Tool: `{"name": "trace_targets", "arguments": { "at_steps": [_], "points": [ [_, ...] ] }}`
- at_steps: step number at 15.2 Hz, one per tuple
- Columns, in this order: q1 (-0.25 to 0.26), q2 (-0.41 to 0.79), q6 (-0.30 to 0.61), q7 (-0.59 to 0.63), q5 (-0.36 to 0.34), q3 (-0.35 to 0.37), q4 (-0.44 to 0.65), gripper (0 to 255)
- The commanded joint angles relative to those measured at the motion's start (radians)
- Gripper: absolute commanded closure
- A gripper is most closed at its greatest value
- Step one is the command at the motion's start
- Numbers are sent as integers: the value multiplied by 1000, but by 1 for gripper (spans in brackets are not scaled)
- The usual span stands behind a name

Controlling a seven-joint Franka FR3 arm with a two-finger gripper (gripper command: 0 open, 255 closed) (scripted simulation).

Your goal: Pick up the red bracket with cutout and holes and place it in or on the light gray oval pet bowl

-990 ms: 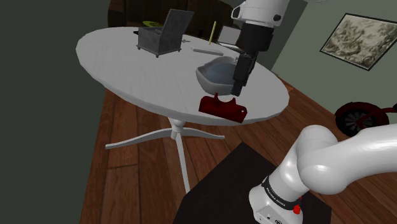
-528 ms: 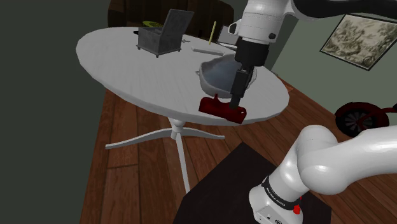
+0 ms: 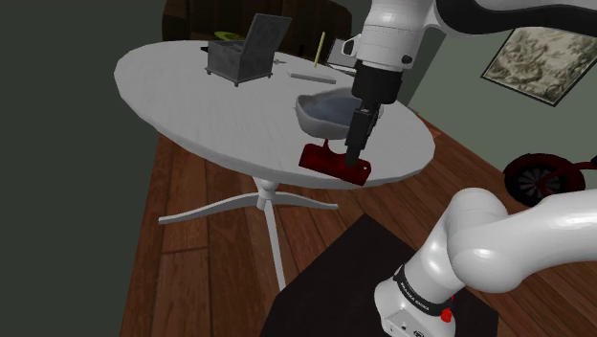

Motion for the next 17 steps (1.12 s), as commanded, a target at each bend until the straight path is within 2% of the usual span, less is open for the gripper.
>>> {"name": "trace_targets", "arguments": {
  "at_steps": [1,10,15,16,17],
  "points": [
    [0,0,0,0,0,0,0,255],
    [0,0,0,0,0,0,0,255],
    [-2,14,-62,5,-5,-5,77,255],
    [-1,11,-49,7,-2,-2,62,255],
    [-1,11,-49,7,-2,-2,62,0]
  ]
}}
